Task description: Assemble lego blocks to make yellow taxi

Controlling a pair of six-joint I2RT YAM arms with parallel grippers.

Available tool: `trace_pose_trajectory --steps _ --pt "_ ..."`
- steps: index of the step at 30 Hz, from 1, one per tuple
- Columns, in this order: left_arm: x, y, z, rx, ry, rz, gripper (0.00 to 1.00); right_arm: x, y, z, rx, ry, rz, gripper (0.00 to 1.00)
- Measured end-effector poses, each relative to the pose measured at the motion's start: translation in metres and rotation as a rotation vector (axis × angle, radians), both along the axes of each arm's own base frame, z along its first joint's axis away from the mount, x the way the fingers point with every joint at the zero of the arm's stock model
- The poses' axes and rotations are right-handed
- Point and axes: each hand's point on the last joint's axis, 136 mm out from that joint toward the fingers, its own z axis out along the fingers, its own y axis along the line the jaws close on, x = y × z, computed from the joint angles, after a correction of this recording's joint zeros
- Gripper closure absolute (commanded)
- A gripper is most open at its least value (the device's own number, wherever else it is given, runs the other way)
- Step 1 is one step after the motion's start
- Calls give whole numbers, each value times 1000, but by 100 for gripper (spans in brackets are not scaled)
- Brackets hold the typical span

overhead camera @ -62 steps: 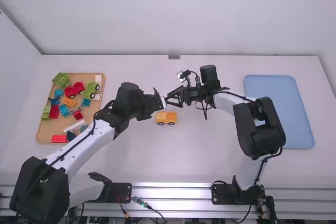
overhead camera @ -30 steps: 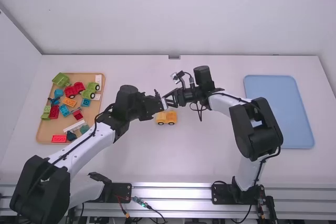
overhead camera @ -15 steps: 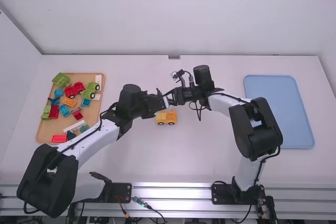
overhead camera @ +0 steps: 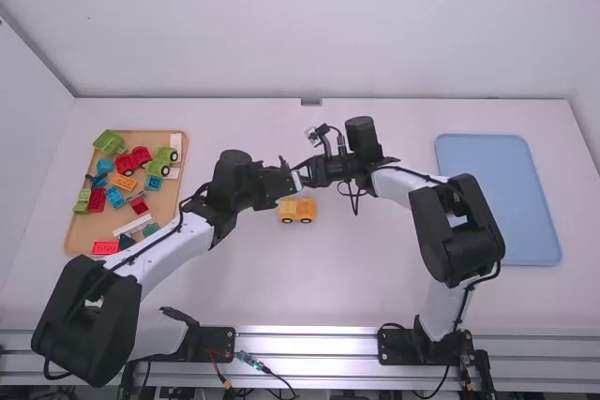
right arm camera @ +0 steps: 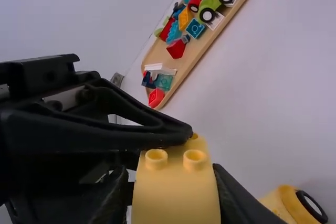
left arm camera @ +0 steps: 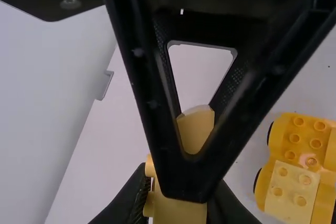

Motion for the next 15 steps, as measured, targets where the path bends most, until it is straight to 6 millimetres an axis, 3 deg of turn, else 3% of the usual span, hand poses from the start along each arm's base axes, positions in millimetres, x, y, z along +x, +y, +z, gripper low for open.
trace_pose_trajectory --steps 7,9,10,13,15 --pt "0 0 0 0 1 1 98 0 0 0 -1 2 -3 78" --pt "0 0 0 1 1 0 89 1 0 0 -1 1 -3 79" --pt "0 0 0 0 1 1 83 1 0 0 -1 0 -3 80" --pt "0 0 -1 0 4 0 29 0 0 2 8 -8 5 82" --pt "-1 0 -1 -2 5 -3 8 -1 1 2 11 -11 10 83"
